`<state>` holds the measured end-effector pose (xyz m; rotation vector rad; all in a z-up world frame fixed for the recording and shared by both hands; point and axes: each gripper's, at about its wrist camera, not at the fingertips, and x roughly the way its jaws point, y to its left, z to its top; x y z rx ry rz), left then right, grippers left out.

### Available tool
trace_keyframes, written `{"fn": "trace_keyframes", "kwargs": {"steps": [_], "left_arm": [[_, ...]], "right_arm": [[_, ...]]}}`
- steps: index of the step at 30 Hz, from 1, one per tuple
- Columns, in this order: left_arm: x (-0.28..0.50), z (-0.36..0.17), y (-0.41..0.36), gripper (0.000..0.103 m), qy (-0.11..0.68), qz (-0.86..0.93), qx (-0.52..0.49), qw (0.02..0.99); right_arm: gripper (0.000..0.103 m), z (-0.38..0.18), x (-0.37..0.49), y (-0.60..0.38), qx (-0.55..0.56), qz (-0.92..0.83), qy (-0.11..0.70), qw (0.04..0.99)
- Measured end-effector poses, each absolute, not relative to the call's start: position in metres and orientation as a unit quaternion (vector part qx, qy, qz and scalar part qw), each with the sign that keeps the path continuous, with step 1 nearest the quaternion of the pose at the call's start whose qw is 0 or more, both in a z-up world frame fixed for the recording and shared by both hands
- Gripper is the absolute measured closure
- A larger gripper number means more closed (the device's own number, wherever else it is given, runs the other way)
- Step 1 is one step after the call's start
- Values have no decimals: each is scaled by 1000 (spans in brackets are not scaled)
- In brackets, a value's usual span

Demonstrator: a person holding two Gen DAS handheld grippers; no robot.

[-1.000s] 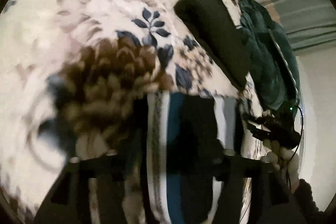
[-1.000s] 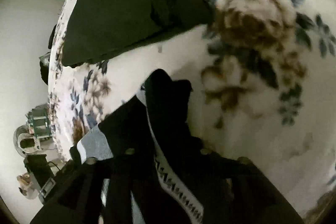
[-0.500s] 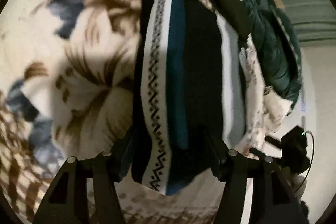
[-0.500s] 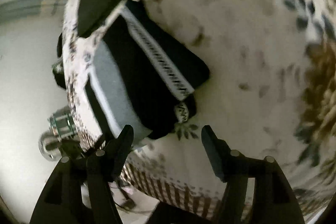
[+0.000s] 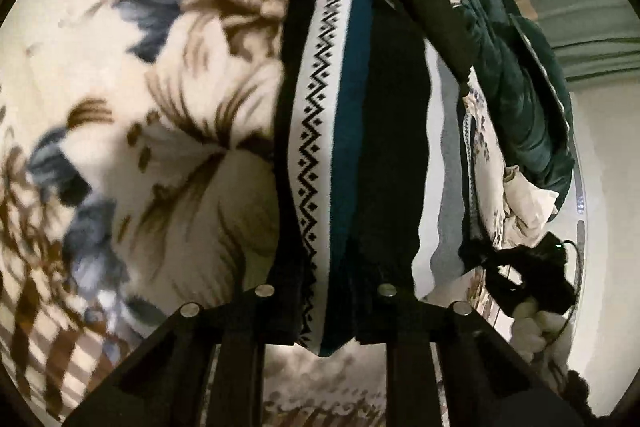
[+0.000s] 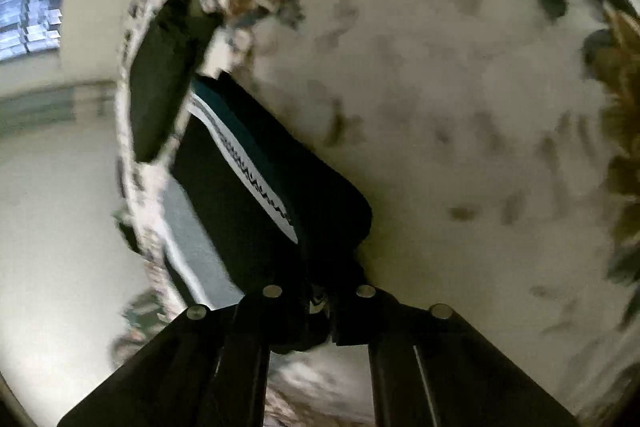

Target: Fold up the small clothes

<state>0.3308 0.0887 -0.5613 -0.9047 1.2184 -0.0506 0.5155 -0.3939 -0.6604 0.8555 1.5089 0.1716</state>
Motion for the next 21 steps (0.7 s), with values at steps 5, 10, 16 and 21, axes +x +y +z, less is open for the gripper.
{"fn": "trace_keyframes", "kwargs": {"steps": [5, 10, 16, 21], "left_arm": [[327, -550, 106, 31, 525, -30, -435, 731], [358, -574, 122, 31, 488, -55, -471, 733], [406, -614, 115, 31, 497, -90, -468, 725], [409, -618, 119, 31, 488, -110, -473, 725]], "right_arm": [[48, -669, 523, -405, 372, 76, 676, 631], [18, -659, 565, -392, 350, 173, 654, 648], [9, -718, 624, -336, 257, 277, 712, 592], [17, -714, 621, -303, 243, 376, 714, 538]]}}
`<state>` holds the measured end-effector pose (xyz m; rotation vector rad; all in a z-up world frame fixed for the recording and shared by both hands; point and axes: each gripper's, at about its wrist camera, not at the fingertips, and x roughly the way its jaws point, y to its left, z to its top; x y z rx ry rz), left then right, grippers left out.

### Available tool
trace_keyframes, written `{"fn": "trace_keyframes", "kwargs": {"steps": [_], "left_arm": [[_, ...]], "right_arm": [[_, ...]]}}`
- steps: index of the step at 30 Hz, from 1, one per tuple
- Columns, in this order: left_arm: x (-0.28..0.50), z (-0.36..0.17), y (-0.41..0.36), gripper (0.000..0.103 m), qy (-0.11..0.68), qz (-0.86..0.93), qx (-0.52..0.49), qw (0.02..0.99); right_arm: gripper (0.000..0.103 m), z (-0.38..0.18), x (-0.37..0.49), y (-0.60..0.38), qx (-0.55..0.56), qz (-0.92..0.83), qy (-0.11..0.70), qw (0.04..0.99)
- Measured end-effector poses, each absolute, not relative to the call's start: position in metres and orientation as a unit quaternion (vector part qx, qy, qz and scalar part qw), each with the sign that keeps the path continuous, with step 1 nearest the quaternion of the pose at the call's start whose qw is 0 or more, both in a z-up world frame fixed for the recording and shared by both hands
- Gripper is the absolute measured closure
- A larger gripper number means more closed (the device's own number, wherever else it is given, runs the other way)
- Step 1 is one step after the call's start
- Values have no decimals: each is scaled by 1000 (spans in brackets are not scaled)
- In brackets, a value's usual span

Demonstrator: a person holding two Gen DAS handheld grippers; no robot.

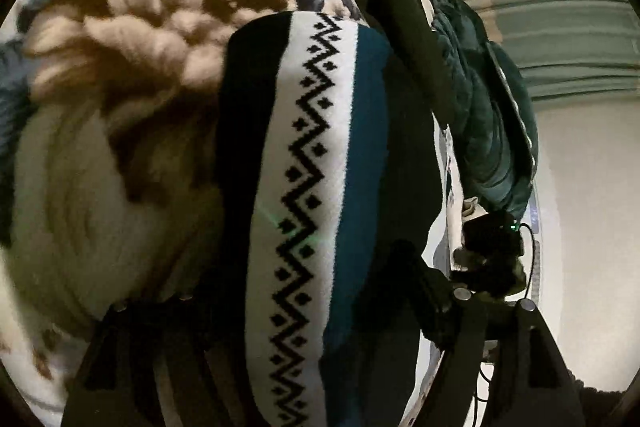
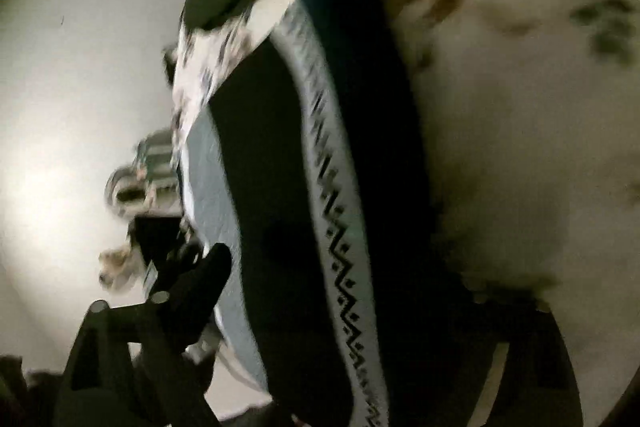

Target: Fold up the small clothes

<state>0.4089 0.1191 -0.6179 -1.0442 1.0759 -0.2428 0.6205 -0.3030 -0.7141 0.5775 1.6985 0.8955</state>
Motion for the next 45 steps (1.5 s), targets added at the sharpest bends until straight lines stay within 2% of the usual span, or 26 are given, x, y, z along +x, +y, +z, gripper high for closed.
{"fn": "trace_keyframes", "kwargs": {"steps": [4, 5, 6, 8, 11, 21, 26, 31, 34, 38, 41, 42, 44, 45], "left_arm": [[405, -616, 121, 31, 482, -115, -484, 721], [404, -614, 121, 33, 477, -118, -485, 723], [404, -612, 123, 48, 474, -119, -484, 726], [406, -602, 120, 73, 467, -125, -472, 737], [413, -584, 120, 78, 466, -131, -460, 744], [489, -509, 136, 80, 463, -190, -423, 755], [580, -471, 145, 80, 461, -223, -383, 769], [686, -461, 159, 80, 464, -247, -344, 779], [743, -478, 170, 80, 477, -253, -327, 776], [802, -516, 172, 79, 513, -247, -288, 770], [819, -545, 174, 70, 540, -244, -288, 753], [819, -548, 175, 59, 542, -243, -292, 750], [808, -547, 181, 57, 544, -242, -304, 743], [801, -545, 184, 56, 543, -242, -309, 742]], "right_arm": [[21, -733, 613, -274, 230, 393, 730, 509], [38, -734, 613, -272, 237, 389, 730, 509], [64, -734, 611, -273, 252, 383, 731, 505], [69, -726, 605, -272, 254, 377, 724, 519], [73, -707, 599, -278, 265, 365, 710, 541], [75, -620, 598, -286, 306, 345, 653, 601], [75, -571, 645, -284, 335, 330, 603, 644], [75, -548, 721, -277, 361, 313, 557, 679], [75, -557, 767, -265, 376, 299, 541, 691], [75, -594, 816, -241, 376, 268, 544, 701], [75, -629, 842, -236, 375, 235, 557, 702], [72, -638, 847, -238, 384, 225, 562, 697], [60, -648, 849, -248, 398, 212, 579, 680], [57, -646, 842, -254, 397, 203, 583, 680]]}}
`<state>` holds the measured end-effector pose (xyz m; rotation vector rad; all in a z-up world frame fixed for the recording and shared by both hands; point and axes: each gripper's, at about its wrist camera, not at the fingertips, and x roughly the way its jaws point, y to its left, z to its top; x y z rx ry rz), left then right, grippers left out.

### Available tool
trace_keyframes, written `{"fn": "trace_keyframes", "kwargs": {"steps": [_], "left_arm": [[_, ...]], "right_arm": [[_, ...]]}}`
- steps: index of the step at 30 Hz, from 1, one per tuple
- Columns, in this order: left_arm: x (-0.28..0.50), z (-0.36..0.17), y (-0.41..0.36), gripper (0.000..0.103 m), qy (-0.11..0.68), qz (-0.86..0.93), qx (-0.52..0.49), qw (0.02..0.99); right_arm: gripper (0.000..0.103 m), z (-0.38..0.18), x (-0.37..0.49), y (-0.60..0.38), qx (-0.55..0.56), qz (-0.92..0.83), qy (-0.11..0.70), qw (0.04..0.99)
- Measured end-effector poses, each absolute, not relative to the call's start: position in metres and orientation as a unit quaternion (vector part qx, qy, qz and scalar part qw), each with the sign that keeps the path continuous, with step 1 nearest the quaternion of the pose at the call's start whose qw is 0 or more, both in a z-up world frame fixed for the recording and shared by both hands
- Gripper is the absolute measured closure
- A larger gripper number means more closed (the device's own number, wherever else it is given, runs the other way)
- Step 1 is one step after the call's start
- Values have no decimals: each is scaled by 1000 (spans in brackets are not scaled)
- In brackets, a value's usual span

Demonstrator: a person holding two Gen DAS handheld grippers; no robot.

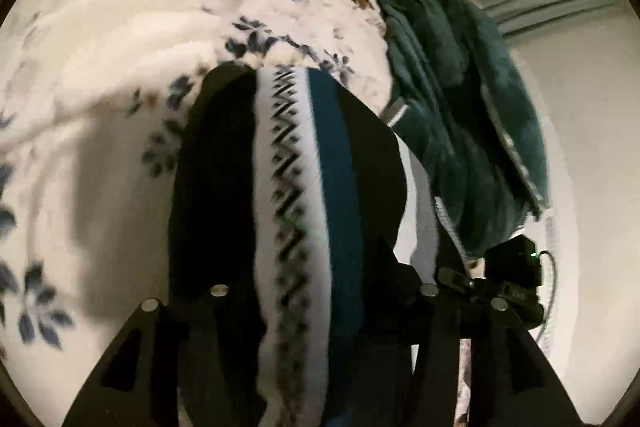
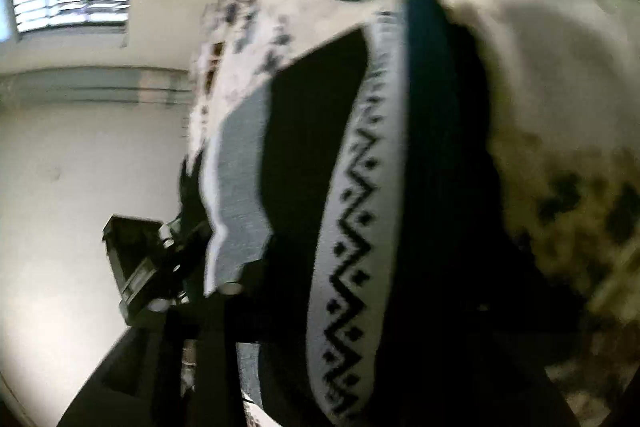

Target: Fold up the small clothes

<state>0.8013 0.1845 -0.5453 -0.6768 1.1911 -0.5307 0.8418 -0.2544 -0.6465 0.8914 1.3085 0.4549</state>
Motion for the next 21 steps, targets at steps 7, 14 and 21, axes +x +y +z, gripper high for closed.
{"fn": "trace_keyframes", "kwargs": {"steps": [7, 14, 21], "left_arm": [[735, -534, 197, 58, 519, -216, -337, 755], [735, -535, 191, 73, 524, -190, -291, 778], [722, -488, 161, 67, 530, -97, -151, 828]], "right_arm": [[51, -635, 791, -288, 391, 175, 592, 683], [83, -628, 772, -291, 349, 122, 585, 721], [45, -603, 777, -264, 227, 41, 609, 759]]}}
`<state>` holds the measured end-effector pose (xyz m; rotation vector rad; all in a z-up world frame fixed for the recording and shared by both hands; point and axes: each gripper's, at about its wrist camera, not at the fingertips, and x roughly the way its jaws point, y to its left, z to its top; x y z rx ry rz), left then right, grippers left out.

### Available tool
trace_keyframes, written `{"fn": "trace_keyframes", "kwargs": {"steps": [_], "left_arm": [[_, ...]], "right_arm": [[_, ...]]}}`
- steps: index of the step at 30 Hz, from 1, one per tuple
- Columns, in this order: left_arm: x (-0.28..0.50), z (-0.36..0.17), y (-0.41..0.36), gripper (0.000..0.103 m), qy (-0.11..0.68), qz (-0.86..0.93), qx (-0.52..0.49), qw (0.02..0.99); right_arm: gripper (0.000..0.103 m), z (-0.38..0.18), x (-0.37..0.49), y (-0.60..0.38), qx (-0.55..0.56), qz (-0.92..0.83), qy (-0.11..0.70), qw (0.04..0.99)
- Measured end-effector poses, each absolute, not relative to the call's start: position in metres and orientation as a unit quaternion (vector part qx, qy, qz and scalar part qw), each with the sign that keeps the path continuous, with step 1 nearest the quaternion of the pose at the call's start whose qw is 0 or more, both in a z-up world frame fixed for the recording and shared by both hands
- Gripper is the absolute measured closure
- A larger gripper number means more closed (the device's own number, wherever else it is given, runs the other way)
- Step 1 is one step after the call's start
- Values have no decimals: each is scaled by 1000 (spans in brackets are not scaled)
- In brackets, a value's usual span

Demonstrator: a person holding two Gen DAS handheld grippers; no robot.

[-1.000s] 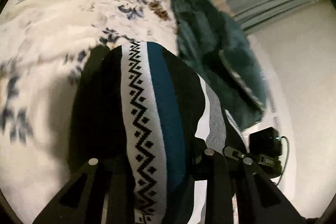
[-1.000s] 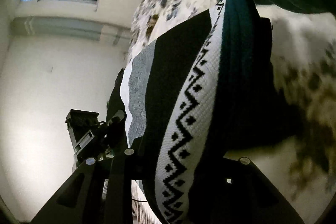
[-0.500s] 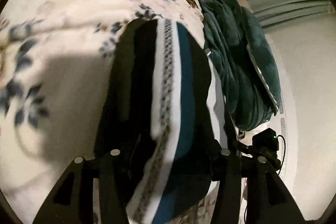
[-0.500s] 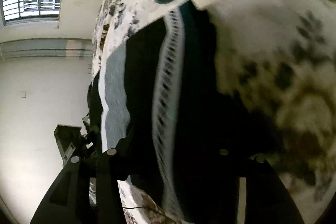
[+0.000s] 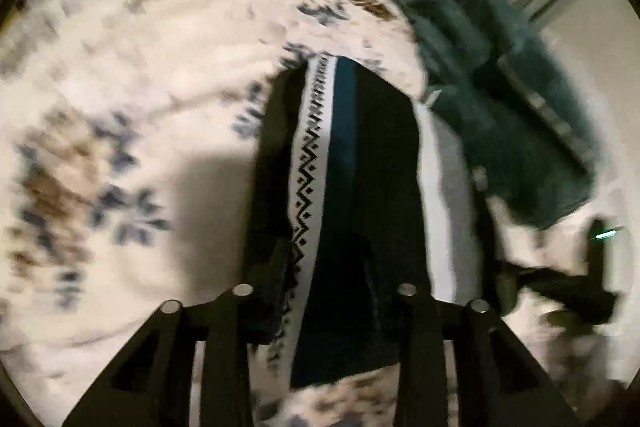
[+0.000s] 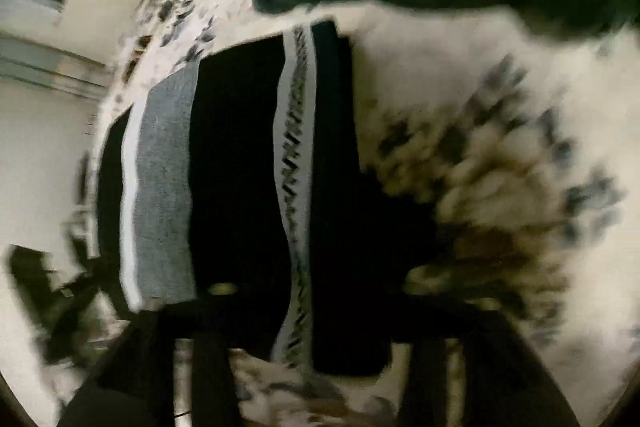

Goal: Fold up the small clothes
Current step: 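Open both grippers and lift them away from the folded sweater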

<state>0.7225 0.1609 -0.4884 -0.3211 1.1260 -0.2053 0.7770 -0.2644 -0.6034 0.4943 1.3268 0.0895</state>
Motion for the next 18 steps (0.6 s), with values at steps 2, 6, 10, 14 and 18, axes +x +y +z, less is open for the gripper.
{"fn": "trace_keyframes", "kwargs": {"steps": [2, 6, 10, 14, 18], "left_arm": [[715, -476, 147, 58, 527, -73, -105, 840], [700, -458, 127, 16, 524, -25, -38, 851], [683, -433, 113, 13, 506, 6, -6, 863], [664, -399, 105, 13, 493, 4, -11, 870], [634, -356, 96, 13, 472, 5, -6, 882]], "right_arm": [[28, -583, 769, -256, 174, 8, 600, 781], [3, -543, 747, -234, 66, -54, 570, 817], [1, -508, 717, -224, 11, -87, 548, 832], [0, -469, 690, -213, -21, -108, 518, 848], [0, -416, 653, -210, -32, -116, 495, 860]]}}
